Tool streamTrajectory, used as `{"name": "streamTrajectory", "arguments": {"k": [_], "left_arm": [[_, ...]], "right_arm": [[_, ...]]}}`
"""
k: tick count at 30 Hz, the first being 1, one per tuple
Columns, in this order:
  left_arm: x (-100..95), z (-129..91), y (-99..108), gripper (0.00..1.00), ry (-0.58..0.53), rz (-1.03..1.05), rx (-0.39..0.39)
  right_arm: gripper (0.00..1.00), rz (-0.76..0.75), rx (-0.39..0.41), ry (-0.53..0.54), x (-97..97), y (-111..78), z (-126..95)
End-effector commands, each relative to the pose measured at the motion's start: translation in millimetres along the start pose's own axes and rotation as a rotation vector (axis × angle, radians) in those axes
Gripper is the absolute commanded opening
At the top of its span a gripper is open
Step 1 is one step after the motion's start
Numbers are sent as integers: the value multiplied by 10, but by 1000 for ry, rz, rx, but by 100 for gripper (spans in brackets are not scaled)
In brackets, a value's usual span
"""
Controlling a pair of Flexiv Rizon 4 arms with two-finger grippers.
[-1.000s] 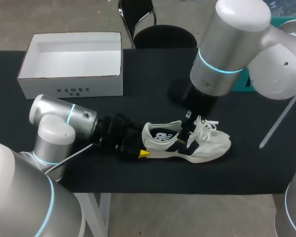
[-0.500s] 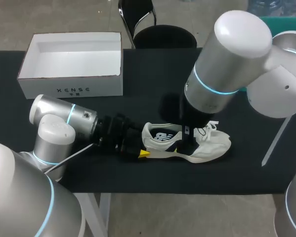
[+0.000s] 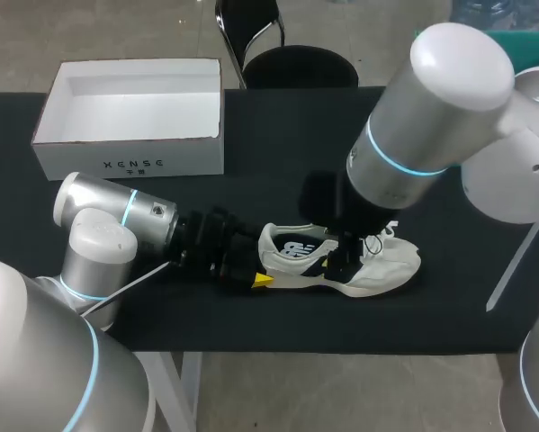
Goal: Take the shoe out of the shoebox, open the shoe tongue, remove and reinsert the insole, then place the shoe into the shoebox
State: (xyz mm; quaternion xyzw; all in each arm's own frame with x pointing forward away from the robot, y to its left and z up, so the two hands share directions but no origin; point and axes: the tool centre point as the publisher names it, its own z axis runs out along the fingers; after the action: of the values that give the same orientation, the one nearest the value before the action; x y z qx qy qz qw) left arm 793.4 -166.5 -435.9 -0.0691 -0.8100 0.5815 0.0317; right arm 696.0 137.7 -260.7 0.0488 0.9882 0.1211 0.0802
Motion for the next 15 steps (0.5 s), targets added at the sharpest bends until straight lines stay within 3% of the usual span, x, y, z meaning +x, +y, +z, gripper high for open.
{"name": "streamTrajectory", "arguments": {"k": [1, 15], "left_arm": [[1, 28, 20, 0, -2, 0, -1], [1, 28, 20, 0, -2, 0, -1]], "right_arm": [[0, 6, -5, 16, -77, -11, 72], [0, 15, -20, 69, -269, 99, 214]]}}
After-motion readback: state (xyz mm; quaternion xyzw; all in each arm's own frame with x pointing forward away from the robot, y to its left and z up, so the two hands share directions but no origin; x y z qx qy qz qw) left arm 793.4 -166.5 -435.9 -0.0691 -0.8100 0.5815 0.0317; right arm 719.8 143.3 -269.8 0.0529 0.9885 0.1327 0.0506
